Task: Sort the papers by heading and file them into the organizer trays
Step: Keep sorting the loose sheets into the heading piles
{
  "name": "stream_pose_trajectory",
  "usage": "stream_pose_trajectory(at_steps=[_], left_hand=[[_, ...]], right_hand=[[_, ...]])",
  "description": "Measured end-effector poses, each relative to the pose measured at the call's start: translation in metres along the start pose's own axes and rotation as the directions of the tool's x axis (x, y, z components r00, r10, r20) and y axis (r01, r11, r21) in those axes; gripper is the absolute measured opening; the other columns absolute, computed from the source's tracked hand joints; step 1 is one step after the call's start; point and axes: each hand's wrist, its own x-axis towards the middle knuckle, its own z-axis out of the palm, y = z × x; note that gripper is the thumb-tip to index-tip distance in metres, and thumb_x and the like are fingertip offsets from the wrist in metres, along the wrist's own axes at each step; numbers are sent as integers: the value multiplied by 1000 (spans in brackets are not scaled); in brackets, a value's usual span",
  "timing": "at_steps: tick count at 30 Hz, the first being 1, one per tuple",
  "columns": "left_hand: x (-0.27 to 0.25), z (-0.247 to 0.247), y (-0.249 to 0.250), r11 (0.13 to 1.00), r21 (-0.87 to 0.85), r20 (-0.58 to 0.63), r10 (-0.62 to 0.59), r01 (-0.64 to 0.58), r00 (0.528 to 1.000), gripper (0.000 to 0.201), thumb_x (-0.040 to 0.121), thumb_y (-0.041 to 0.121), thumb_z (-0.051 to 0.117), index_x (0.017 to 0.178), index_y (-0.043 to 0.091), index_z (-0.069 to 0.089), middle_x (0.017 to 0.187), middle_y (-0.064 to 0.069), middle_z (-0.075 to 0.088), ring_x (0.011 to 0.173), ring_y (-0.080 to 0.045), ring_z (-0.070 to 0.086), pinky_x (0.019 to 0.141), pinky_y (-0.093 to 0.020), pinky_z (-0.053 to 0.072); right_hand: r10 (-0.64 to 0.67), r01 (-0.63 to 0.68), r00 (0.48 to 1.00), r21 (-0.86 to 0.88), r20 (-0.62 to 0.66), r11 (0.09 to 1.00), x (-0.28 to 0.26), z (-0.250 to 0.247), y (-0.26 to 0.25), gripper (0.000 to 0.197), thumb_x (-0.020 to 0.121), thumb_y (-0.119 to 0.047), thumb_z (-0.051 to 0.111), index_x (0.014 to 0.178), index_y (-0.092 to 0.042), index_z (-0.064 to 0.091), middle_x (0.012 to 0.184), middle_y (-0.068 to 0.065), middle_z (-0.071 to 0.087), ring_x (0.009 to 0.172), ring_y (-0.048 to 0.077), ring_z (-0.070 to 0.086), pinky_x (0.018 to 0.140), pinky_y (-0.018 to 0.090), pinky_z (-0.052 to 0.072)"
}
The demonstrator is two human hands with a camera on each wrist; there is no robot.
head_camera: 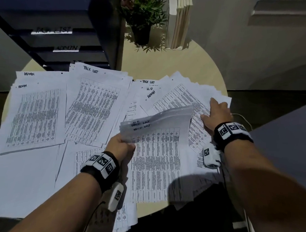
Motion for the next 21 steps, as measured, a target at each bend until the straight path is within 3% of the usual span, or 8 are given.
stream_pose_trajectory(at_steps=[3, 5, 9, 14, 15, 17, 19, 21], left_hand=[[0, 6, 7, 987, -149, -27, -65, 61, 997, 23, 76, -21, 52, 83, -2, 64, 61, -14, 58, 56, -26, 55, 55, -31, 48], [-5, 12, 16, 968, -243, -18, -73, 67, 997, 28, 72, -26, 46, 82, -3, 58, 65, -13, 56, 56, -26, 52, 48, -27, 45], [1, 20, 24, 930, -350, 46, -103, 113, 994, 35, 62, -26, 41, 84, -3, 57, 60, -12, 49, 45, -23, 43, 39, -22, 36], [9, 31, 26, 881, -459, 98, -73, 110, 992, 71, 13, 1, 55, 83, -4, 59, 70, -14, 51, 59, -25, 48, 50, -25, 39], [10, 32, 27, 875, -472, 107, -63, 106, 992, 67, 15, 1, 56, 82, -5, 59, 70, -14, 51, 60, -25, 48, 52, -26, 39], [5, 34, 31, 860, -499, 125, -48, 104, 991, 38, 37, -11, 52, 75, -6, 55, 61, -11, 53, 55, -24, 50, 49, -23, 41], [4, 36, 32, 851, -516, 121, -36, 94, 992, 27, 53, -20, 43, 74, -6, 53, 56, -8, 51, 51, -23, 47, 45, -17, 41], [7, 39, 29, 815, -575, 128, 2, 73, 992, 38, 46, -15, 49, 83, -7, 55, 67, -8, 54, 60, -24, 48, 50, -18, 43]], right_hand=[[22, -22, 1000, 19, -1, 1000, -3, 3, -3, 63, 89, -40, 67, 143, -19, 41, 142, 15, 42, 132, 38, 38, 107, 48, 36], [10, -10, 1000, 30, -21, 999, -7, 4, -2, 62, 88, -38, 68, 142, -21, 43, 145, 15, 35, 133, 38, 35, 108, 47, 34], [-47, 46, 998, 13, 44, 999, -8, 4, 3, 79, 87, -38, 66, 151, -26, 23, 155, 12, 22, 139, 38, 24, 110, 49, 28], [-25, 36, 993, -87, 119, 996, -6, -12, -3, 79, 85, -41, 66, 150, -23, 24, 144, 17, 34, 132, 40, 36, 106, 50, 33], [-12, 26, 991, -102, 133, 994, -7, -13, -3, 72, 87, -41, 64, 147, -20, 31, 142, 16, 39, 131, 39, 37, 106, 49, 33], [-39, 46, 990, -49, 135, 998, -9, -11, -4, 52, 88, -35, 62, 133, -16, 45, 130, 14, 51, 126, 38, 42, 101, 45, 36], [-133, 118, 988, 170, 81, 978, -16, -7, -6, 23, 87, -23, 63, 107, -15, 56, 112, 13, 55, 110, 35, 52, 86, 36, 43], [-191, 165, 982, 481, 6, 861, -28, -4, -8, 12, 85, -16, 67, 92, -19, 57, 103, 7, 56, 95, 27, 57, 73, 28, 46]])
